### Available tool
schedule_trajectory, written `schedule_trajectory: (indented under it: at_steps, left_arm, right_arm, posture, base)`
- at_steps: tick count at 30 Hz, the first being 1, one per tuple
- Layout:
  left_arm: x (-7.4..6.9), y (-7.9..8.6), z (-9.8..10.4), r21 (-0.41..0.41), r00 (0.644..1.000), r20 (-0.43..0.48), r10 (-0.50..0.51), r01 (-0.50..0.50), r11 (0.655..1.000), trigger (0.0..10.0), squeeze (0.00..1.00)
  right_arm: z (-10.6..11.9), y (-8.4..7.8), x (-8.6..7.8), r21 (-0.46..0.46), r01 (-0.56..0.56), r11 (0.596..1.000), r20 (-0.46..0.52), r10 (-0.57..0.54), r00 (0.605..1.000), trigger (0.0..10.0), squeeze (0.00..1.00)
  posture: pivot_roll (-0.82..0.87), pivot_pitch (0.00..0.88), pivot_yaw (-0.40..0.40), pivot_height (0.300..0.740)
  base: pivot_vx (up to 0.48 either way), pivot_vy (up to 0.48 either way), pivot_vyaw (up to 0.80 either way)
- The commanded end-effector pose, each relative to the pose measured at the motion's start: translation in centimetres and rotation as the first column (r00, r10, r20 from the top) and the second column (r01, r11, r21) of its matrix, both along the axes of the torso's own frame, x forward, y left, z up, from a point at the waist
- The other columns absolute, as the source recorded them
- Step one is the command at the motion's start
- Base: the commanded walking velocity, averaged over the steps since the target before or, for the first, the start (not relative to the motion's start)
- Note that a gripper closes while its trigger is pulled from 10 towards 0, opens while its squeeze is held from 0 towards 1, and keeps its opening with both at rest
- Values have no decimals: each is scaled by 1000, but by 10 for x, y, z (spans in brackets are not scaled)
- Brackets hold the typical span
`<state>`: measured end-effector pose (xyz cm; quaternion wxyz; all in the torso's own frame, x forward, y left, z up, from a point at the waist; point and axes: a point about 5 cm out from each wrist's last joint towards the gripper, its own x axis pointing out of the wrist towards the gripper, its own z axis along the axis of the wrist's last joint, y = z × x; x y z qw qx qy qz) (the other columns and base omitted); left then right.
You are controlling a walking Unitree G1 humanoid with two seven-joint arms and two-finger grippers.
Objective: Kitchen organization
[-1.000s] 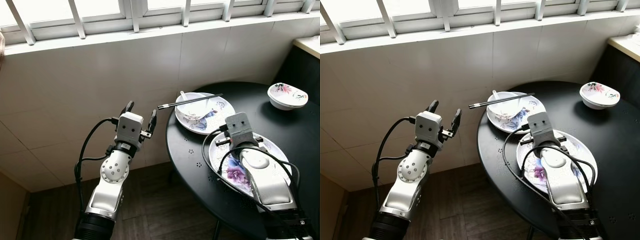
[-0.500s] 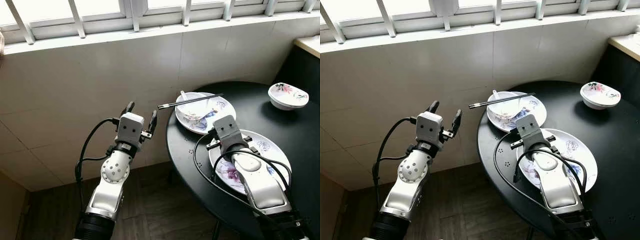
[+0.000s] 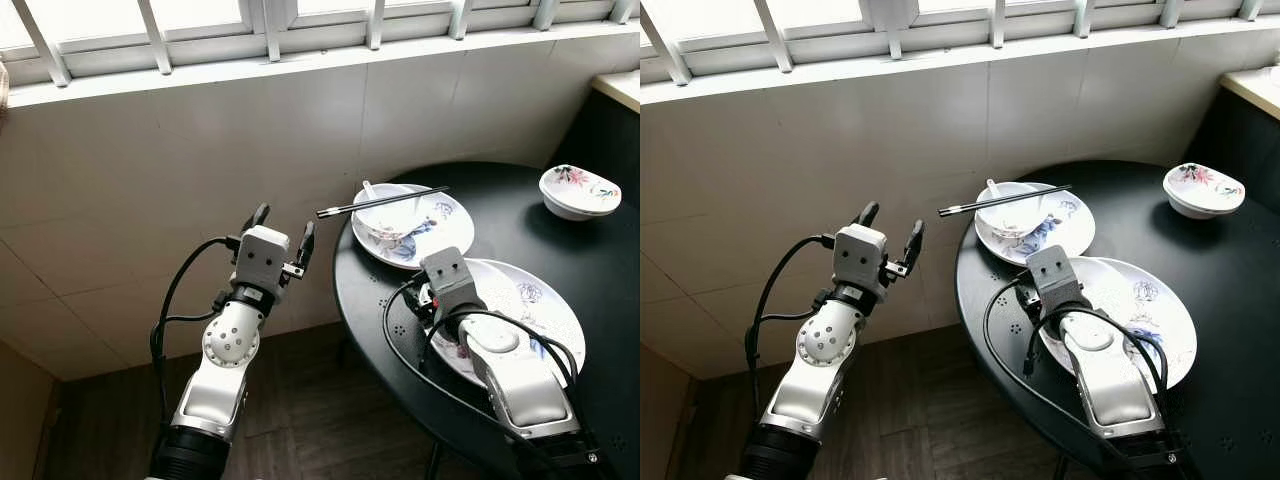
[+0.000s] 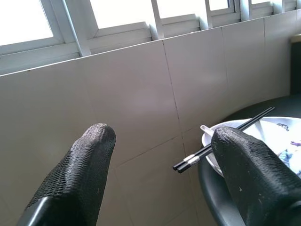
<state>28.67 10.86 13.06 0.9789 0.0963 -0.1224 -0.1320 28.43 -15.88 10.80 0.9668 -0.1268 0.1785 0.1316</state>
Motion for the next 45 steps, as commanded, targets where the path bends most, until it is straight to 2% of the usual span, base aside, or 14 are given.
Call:
schedule_trajectory:
  at_steps: [1, 4, 6, 7, 10, 12, 14, 19, 22, 24, 28, 37, 44, 45]
  left_arm:
    - [1, -3, -1, 9, 1000, -4, -6, 6, 1000, 10000, 0]
    - [1, -3, -1, 9, 1000, -4, -6, 6, 1000, 10000, 0]
    - [2, -3, -1, 9, 1000, -4, -7, 7, 1000, 10000, 0]
    - [2, -3, -2, 9, 1000, -4, -9, 9, 1000, 10000, 0]
    - [2, -3, -2, 11, 1000, -4, -12, 12, 1000, 10000, 0]
    - [2, -3, -2, 10, 1000, -4, -12, 12, 1000, 10000, 0]
    - [2, -4, -3, 11, 1000, -4, -13, 13, 1000, 10000, 0]
    - [2, -3, -3, 11, 1000, -4, -14, 14, 1000, 10000, 0]
    - [3, -4, -4, 13, 1000, -5, -16, 16, 1000, 10000, 0]
    - [3, -5, -4, 14, 1000, -5, -18, 19, 1000, 10000, 0]
    - [3, -5, -4, 13, 1000, -4, -18, 18, 1000, 10000, 0]
    - [4, -3, -2, 14, 1000, -2, -15, 15, 1000, 10000, 0]
    - [4, -3, -2, 15, 1000, 0, -12, 12, 1000, 10000, 0]
    - [4, -3, -2, 16, 1000, 0, -11, 11, 1000, 10000, 0]
  right_arm:
    - [20, -4, 6, 24, -36, 999, 84, 34, 996, 10000, 1000]
    - [20, -4, 6, 24, -36, 999, 84, 34, 996, 10000, 1000]
    - [28, -11, 8, 6, -50, 999, 105, 49, 993, 10000, 1000]
    - [37, -22, 12, -23, -62, 998, 124, 65, 990, 10000, 0]
    - [60, -50, 17, -87, -80, 993, 158, 93, 983, 10000, 0]
    - [60, -56, 13, -90, -114, 989, 125, 125, 984, 10000, 0]
    - [56, -72, 9, -106, -126, 986, 55, 132, 990, 10000, 0]
    - [55, -96, 3, -137, -150, 979, -41, 146, 988, 10000, 0]
    - [56, -96, -2, -105, -237, 966, -68, 231, 971, 10000, 0]
    - [51, -100, -7, -138, -293, 946, -107, 280, 954, 10000, 0]
    - [47, -104, -4, -109, -297, 949, -121, 284, 951, 10000, 0]
    - [29, -110, 5, -110, -331, 937, -172, 309, 935, 10000, 0]
    - [19, -117, 16, -122, -286, 951, -182, 262, 948, 10000, 0]
    - [16, -116, 18, -88, -286, 954, -176, 268, 947, 10000, 0]
  posture:
    - [-194, 0, 19, 740]
    - [-194, 0, 19, 740]
    - [-194, 0, 19, 740]
    - [-199, 0, 22, 740]
    - [-203, 0, 23, 740]
    - [-203, 0, 23, 740]
    - [-204, 0, 22, 740]
    - [-204, 0, 22, 740]
    - [-206, 0, 24, 740]
    - [-206, 0, 24, 740]
    - [-203, 0, 24, 740]
    - [-193, 0, 24, 740]
    - [-189, 0, 23, 740]
    - [-189, 0, 23, 740]
  base:
    - [0, 0, 0]
    - [0, 0, 0]
    - [0, 0, 0]
    - [0, 0, 0]
    - [0, 0, 0]
    - [0, 0, 0]
    - [0, 0, 0]
    - [0, 0, 0]
    - [0, 0, 0]
    - [0, 0, 0]
    - [0, 0, 0]
    - [0, 0, 0]
    - [0, 0, 0]
    - [0, 0, 0]
